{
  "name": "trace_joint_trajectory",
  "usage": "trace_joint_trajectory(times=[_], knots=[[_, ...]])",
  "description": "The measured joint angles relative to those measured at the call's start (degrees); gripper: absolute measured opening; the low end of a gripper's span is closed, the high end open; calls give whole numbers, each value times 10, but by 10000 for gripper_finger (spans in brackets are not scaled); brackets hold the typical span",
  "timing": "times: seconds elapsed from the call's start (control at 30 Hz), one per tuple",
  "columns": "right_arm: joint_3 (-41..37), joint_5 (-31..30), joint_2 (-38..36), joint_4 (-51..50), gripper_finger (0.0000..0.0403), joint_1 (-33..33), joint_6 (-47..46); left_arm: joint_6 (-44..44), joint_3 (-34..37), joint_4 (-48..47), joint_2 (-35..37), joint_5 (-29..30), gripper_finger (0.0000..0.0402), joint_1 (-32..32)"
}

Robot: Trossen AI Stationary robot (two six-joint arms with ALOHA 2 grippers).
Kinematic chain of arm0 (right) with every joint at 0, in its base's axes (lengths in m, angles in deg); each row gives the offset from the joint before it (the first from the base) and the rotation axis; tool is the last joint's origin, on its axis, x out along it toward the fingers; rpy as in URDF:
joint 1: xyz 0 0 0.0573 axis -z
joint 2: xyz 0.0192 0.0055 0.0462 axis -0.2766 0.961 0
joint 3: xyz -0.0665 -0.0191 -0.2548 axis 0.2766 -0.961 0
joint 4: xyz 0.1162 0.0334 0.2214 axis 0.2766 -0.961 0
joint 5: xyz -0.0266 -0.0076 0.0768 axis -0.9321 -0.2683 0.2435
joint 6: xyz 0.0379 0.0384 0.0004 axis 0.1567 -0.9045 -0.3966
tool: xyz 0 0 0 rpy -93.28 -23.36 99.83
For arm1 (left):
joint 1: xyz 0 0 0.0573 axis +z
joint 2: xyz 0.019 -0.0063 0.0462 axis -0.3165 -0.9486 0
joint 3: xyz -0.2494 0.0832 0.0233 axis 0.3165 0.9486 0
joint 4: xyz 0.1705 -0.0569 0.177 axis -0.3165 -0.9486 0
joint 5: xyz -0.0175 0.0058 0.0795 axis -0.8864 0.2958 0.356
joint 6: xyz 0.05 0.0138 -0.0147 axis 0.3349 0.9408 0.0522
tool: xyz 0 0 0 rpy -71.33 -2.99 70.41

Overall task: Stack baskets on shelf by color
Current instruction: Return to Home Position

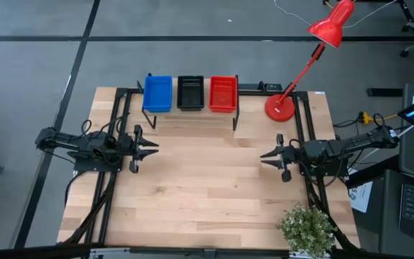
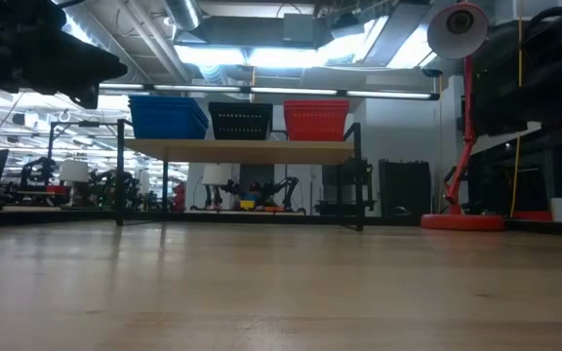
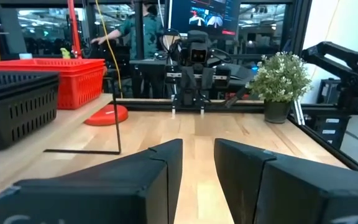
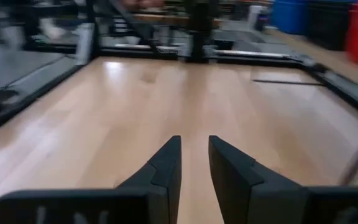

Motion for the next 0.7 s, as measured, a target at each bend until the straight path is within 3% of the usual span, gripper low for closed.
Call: trace_joint_trajectory(times=[0.17,0.33,0.5,0.7], knots=[[0,79,0,1,81,0,19,2,0,0,0,0,86,0],[0,72,0,22,81,0,23,2,0,0,0,0,86,0],[0,73,-1,32,81,0,-38,2,0,-1,0,0,86,0],[0,72,-43,86,81,0,-59,2,0,-1,0,0,86,0]])
